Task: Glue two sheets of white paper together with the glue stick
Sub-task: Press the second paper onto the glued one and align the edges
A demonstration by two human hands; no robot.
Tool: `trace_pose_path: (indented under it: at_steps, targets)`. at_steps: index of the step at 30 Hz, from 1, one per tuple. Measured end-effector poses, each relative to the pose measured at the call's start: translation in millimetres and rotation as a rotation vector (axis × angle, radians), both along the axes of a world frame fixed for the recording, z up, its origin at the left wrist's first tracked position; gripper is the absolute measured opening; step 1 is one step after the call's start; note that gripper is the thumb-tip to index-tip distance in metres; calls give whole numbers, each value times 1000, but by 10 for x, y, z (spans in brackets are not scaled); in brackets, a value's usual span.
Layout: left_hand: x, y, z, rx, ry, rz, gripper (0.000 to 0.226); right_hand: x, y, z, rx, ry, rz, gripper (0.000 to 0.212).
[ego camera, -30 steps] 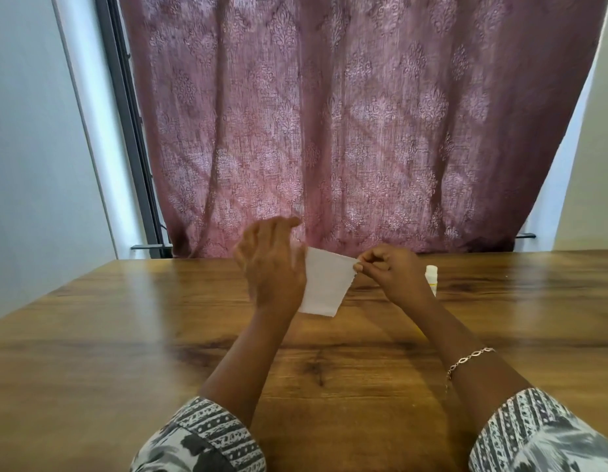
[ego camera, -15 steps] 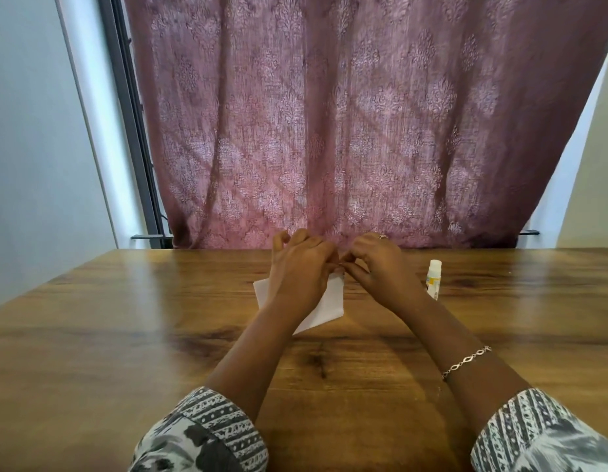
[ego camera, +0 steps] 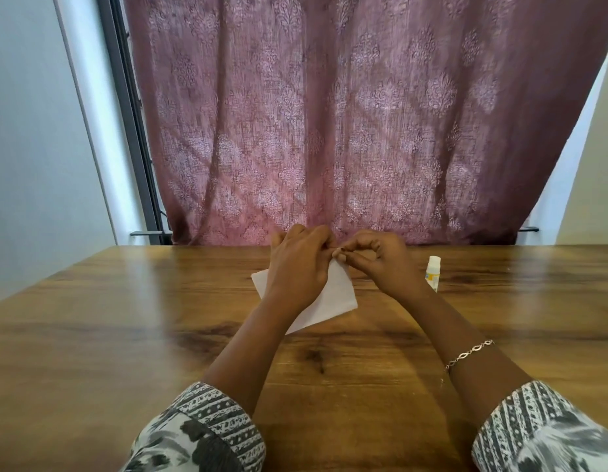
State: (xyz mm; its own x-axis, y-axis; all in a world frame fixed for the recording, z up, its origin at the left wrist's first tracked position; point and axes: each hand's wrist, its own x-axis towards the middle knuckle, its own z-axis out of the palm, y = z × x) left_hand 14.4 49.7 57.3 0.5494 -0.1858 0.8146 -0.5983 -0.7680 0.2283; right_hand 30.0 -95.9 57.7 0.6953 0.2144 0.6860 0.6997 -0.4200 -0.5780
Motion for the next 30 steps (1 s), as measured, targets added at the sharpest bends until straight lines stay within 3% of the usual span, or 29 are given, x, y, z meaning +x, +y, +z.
trace_pose_path:
  at_steps: [6, 17, 20, 24, 30]
  targets:
    - [-7, 18, 3, -39, -26, -53, 19, 6, 12, -7, 15, 24, 40, 9]
    - [63, 74, 29, -414, -13, -206, 4, 82, -62, -107, -41, 132, 11, 7]
    - [92, 91, 29, -404, 41, -209, 3, 85, -75, -115, -116, 118, -22, 7]
    - [114, 119, 17, -251, 15, -154, 13, 77, -60, -98, -183, 102, -31, 8]
    - [122, 137, 30, -373, 21, -208, 11, 68, -86, -87, -111, 136, -15, 10]
